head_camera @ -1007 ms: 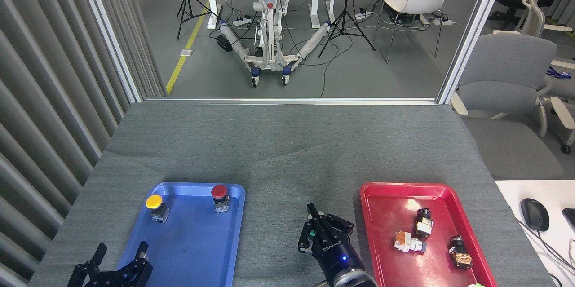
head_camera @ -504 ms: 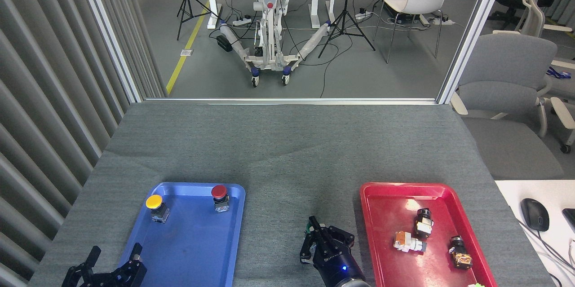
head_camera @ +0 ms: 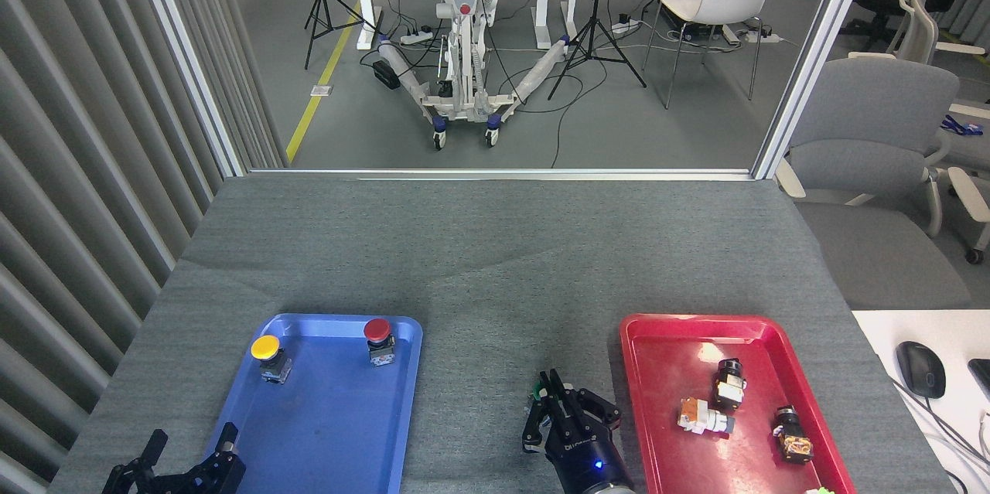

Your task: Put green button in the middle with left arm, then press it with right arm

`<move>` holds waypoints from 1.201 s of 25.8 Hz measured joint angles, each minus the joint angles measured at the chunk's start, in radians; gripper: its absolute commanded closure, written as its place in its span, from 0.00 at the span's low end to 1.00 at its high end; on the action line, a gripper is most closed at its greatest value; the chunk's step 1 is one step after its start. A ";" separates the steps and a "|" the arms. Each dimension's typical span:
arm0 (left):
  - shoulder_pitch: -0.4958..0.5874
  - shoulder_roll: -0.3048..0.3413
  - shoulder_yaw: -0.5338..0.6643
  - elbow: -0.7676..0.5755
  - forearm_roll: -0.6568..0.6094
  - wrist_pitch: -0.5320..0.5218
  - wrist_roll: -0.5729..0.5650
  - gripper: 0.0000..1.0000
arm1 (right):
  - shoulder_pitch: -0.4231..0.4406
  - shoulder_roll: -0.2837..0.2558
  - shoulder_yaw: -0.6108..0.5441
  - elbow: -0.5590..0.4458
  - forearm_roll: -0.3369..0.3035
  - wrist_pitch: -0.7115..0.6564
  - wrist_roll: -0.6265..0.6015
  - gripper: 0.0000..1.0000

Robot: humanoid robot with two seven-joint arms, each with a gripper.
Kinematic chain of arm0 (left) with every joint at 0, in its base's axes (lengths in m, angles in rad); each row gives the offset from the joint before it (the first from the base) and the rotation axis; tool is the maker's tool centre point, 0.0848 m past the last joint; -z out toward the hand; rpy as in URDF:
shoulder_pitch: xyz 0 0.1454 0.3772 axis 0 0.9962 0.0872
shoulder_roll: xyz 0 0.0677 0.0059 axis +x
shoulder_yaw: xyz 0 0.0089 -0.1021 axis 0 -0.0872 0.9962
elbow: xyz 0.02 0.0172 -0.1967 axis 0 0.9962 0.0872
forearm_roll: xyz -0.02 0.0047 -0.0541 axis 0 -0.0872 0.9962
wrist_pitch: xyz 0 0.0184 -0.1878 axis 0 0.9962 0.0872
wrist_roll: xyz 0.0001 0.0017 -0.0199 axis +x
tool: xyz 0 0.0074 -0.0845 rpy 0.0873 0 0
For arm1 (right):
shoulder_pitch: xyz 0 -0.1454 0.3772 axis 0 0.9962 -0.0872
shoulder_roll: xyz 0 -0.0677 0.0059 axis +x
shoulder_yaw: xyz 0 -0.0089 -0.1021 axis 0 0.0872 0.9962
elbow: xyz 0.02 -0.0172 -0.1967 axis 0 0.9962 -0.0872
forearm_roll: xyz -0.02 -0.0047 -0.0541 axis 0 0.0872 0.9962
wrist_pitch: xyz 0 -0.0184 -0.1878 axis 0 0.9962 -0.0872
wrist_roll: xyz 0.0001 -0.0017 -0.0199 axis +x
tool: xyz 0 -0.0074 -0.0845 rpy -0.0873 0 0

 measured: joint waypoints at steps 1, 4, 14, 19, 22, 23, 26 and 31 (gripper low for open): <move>0.000 0.003 -0.002 0.000 0.000 0.000 0.000 0.01 | 0.000 0.001 -0.005 -0.015 -0.002 0.013 -0.022 0.25; 0.001 0.014 -0.013 -0.001 0.000 -0.013 0.008 0.01 | 0.005 0.010 -0.036 -0.060 -0.006 0.052 -0.061 0.02; 0.003 0.067 -0.045 -0.002 0.000 -0.123 0.013 0.01 | 0.117 -0.001 -0.236 -0.199 -0.006 0.011 -0.080 0.00; -0.001 0.102 -0.086 0.003 0.002 -0.183 0.015 0.01 | 0.180 -0.030 -0.312 -0.241 -0.012 0.008 -0.081 0.00; -0.002 0.103 -0.092 0.002 0.002 -0.189 0.022 0.01 | 0.198 -0.040 -0.330 -0.254 -0.032 0.014 -0.085 0.00; -0.002 0.101 -0.092 0.002 0.002 -0.189 0.027 0.01 | 0.201 -0.043 -0.333 -0.259 -0.039 0.014 -0.085 0.00; -0.002 0.093 -0.090 -0.002 0.002 -0.179 0.068 0.01 | 0.207 -0.054 -0.336 -0.270 -0.051 0.010 -0.080 0.00; -0.001 0.086 -0.082 -0.007 0.002 -0.168 0.142 0.01 | 0.217 -0.065 -0.335 -0.289 -0.057 0.009 -0.077 0.00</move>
